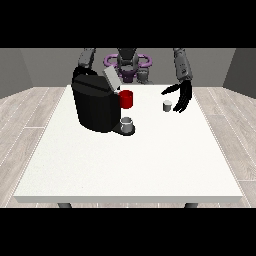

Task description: Insert the coffee pod into the coffee machine and close the lid

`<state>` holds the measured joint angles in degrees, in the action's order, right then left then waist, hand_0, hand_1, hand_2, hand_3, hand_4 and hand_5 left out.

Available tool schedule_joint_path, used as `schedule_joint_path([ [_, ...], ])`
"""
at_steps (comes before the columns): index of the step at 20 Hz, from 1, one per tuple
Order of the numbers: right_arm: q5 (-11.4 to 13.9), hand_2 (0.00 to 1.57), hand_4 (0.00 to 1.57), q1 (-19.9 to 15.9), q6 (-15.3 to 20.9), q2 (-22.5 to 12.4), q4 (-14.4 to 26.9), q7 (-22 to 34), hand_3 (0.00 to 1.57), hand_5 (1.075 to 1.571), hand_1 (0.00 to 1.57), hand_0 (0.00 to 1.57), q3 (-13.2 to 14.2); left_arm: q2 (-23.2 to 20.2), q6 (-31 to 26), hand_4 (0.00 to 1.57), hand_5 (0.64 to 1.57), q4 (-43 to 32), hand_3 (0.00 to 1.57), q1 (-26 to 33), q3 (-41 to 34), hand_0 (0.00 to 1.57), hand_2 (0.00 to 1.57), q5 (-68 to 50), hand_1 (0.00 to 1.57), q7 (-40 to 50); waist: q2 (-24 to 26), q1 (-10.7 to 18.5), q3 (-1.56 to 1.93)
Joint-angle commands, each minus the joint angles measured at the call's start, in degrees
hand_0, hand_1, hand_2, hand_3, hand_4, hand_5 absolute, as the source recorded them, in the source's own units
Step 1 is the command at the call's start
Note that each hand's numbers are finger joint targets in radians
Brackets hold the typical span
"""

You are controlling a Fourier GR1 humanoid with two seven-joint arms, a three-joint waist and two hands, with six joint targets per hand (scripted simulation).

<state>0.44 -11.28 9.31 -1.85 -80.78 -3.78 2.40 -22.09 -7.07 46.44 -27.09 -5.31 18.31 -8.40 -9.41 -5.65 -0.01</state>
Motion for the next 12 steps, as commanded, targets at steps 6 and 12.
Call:
schedule_joint_path([
  [6,2.3,0.00,0.43,0.4,1.4,0.9,-3.3,4.3,0.00,1.571,0.00,0.00,-3.1,0.9,7.5,0.00,1.571,-8.2,0.44,0.4,3.1,0.54,0.69,8.6,0.54,-5.8,0.4,-2.7,-0.02],
  [12,1.9,0.00,0.45,-0.6,1.3,1.6,0.4,1.8,0.00,1.571,0.00,0.00,-2.4,0.9,12.1,0.15,1.571,-9.2,0.62,-3.4,3.0,0.72,0.85,11.8,0.72,-6.7,-0.8,-1.6,-0.01],
])
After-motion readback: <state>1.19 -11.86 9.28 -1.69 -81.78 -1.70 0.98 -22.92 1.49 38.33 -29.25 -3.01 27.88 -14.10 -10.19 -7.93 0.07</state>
